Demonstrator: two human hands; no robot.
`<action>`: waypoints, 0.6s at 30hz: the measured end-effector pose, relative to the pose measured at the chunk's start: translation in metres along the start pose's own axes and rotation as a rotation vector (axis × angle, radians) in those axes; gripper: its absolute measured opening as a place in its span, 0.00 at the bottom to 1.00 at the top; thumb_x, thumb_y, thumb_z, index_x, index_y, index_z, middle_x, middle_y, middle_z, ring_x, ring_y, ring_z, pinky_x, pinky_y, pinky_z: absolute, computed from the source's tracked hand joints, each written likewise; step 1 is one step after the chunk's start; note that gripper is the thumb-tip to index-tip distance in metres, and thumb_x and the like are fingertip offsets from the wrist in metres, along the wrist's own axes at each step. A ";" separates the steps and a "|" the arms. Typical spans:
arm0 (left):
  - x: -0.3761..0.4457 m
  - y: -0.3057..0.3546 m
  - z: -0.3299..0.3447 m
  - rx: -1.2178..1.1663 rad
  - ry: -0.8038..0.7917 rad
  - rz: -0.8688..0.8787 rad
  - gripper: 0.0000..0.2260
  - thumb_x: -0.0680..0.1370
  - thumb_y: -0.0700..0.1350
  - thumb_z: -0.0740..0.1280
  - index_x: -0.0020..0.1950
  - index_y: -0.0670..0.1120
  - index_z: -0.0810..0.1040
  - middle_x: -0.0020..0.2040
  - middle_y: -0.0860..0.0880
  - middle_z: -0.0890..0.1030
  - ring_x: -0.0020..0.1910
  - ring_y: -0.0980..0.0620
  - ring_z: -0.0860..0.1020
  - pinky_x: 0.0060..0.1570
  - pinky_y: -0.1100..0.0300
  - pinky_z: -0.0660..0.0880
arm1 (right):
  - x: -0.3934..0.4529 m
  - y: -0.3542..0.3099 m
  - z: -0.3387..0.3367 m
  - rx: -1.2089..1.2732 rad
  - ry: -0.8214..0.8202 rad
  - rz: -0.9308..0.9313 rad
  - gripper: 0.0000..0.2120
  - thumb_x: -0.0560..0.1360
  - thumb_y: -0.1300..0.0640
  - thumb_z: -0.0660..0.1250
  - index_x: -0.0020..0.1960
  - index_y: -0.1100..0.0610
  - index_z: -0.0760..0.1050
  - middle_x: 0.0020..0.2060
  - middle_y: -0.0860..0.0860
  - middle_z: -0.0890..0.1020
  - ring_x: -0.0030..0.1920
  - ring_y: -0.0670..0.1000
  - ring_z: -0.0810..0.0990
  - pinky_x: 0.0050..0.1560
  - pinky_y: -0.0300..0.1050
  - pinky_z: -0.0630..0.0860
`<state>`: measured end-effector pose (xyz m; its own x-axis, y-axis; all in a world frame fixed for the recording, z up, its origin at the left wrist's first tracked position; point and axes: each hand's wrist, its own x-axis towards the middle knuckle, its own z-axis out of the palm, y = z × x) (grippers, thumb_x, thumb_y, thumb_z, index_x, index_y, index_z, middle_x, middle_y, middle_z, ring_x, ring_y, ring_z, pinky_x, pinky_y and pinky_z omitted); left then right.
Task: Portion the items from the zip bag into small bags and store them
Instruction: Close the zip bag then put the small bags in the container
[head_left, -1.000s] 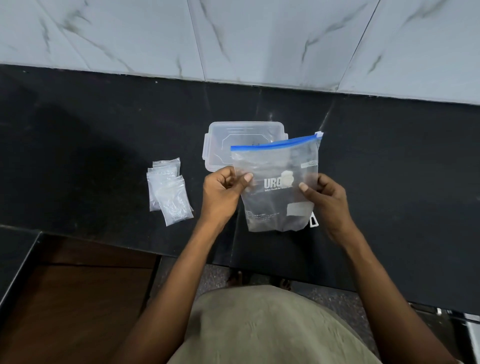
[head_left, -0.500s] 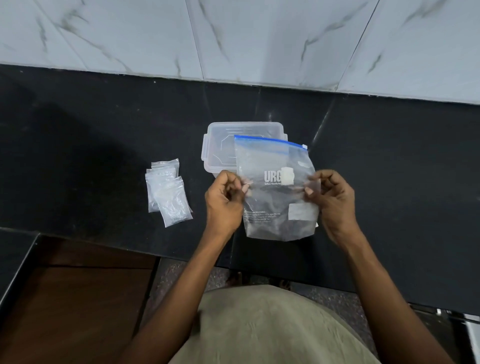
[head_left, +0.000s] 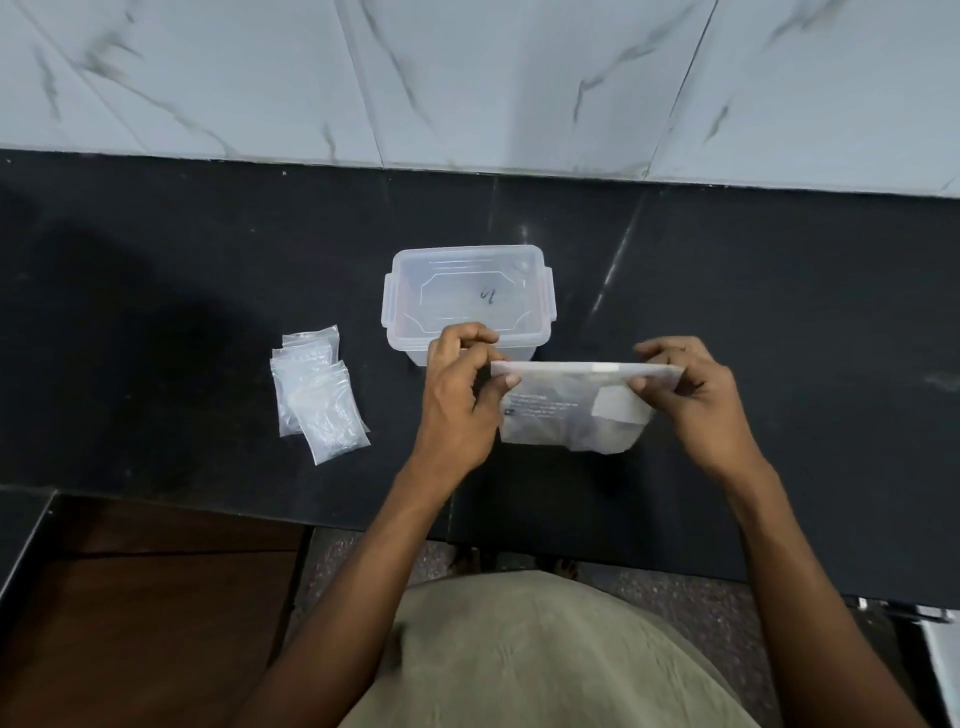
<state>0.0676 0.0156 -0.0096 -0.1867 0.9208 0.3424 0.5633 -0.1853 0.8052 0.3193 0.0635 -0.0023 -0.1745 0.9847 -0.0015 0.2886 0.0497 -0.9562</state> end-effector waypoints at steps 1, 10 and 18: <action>0.001 0.004 0.004 -0.073 -0.004 -0.013 0.02 0.78 0.36 0.70 0.49 0.41 0.79 0.56 0.48 0.78 0.57 0.51 0.77 0.55 0.65 0.73 | -0.001 0.000 -0.002 0.097 0.000 0.036 0.02 0.78 0.66 0.69 0.47 0.62 0.81 0.51 0.51 0.82 0.47 0.44 0.81 0.45 0.37 0.77; 0.016 0.025 0.066 -0.242 0.026 -0.159 0.06 0.81 0.36 0.66 0.56 0.44 0.71 0.44 0.52 0.77 0.42 0.58 0.76 0.43 0.60 0.74 | -0.015 -0.001 -0.029 0.175 0.097 0.088 0.13 0.69 0.73 0.76 0.48 0.61 0.77 0.38 0.50 0.83 0.36 0.46 0.82 0.35 0.40 0.81; 0.027 0.075 0.130 -0.616 -0.416 -0.209 0.22 0.77 0.46 0.70 0.68 0.41 0.75 0.64 0.41 0.79 0.62 0.47 0.80 0.63 0.50 0.78 | -0.008 -0.008 -0.061 -0.302 0.576 -0.181 0.08 0.70 0.62 0.74 0.49 0.58 0.79 0.42 0.51 0.82 0.37 0.47 0.79 0.37 0.36 0.75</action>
<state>0.2093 0.0716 -0.0027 0.1468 0.9883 0.0420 -0.0232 -0.0390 0.9990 0.3759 0.0658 0.0232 0.2607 0.8842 0.3876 0.5670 0.1847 -0.8027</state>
